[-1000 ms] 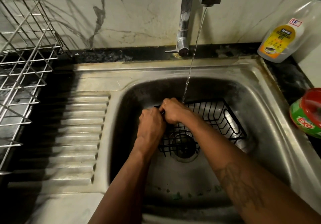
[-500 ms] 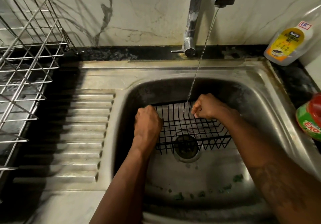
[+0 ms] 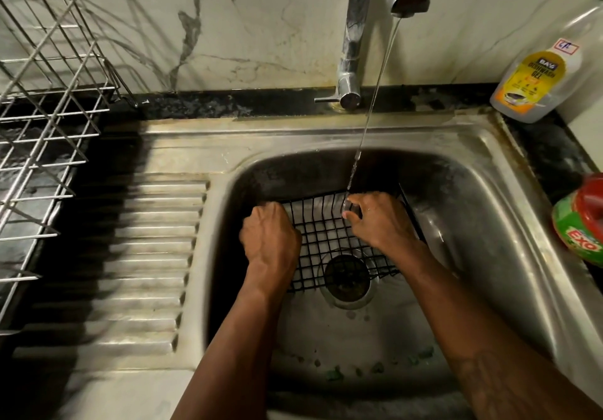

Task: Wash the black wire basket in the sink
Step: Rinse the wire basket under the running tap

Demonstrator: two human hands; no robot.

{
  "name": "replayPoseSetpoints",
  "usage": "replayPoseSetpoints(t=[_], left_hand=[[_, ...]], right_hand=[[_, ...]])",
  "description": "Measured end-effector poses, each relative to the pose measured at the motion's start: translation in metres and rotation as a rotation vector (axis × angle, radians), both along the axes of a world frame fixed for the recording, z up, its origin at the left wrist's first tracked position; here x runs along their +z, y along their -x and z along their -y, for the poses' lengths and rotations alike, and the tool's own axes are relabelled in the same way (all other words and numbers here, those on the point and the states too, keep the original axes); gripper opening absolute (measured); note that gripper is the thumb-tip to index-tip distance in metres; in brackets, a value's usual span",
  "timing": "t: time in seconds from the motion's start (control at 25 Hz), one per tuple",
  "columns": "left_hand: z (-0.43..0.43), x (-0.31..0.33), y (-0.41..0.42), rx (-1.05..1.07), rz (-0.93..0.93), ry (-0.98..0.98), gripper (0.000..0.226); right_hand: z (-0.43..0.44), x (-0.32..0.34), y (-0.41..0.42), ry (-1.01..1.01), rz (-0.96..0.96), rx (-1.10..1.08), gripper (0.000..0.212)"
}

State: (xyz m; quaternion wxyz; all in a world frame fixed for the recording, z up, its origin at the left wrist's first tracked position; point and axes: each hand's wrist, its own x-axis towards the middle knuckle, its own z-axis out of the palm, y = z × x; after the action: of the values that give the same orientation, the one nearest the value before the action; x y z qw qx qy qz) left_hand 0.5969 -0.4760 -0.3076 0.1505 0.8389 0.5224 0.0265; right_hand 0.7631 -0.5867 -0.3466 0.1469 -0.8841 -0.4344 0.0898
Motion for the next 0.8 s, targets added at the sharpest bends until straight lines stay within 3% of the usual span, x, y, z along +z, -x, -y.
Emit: replayPoseSetpoints(t=[0.16, 0.24, 0.32, 0.44, 0.68, 0.8], left_hand=[[0.005, -0.006, -0.01, -0.195, 0.052, -0.098, 0.039], [0.009, -0.005, -0.016, -0.279, 0.123, -0.096, 0.029], [0.01, -0.005, -0.018, -0.293, 0.157, -0.083, 0.015], [0.013, 0.0, -0.019, -0.256, 0.114, -0.069, 0.026], [0.015, 0.011, -0.015, -0.222, 0.045, 0.031, 0.023], [0.015, 0.006, -0.014, -0.233, -0.017, 0.059, 0.042]], right_hand=[[-0.001, -0.011, -0.006, 0.04, 0.065, 0.112, 0.054], [-0.004, -0.01, -0.007, 0.043, 0.068, 0.143, 0.062], [-0.007, 0.001, -0.004, 0.056, 0.023, 0.186, 0.05], [-0.012, 0.018, 0.004, 0.09, -0.026, 0.204, 0.019], [-0.008, 0.022, 0.009, -0.325, 0.133, -0.05, 0.025], [-0.01, 0.015, 0.002, -0.244, 0.17, -0.209, 0.027]])
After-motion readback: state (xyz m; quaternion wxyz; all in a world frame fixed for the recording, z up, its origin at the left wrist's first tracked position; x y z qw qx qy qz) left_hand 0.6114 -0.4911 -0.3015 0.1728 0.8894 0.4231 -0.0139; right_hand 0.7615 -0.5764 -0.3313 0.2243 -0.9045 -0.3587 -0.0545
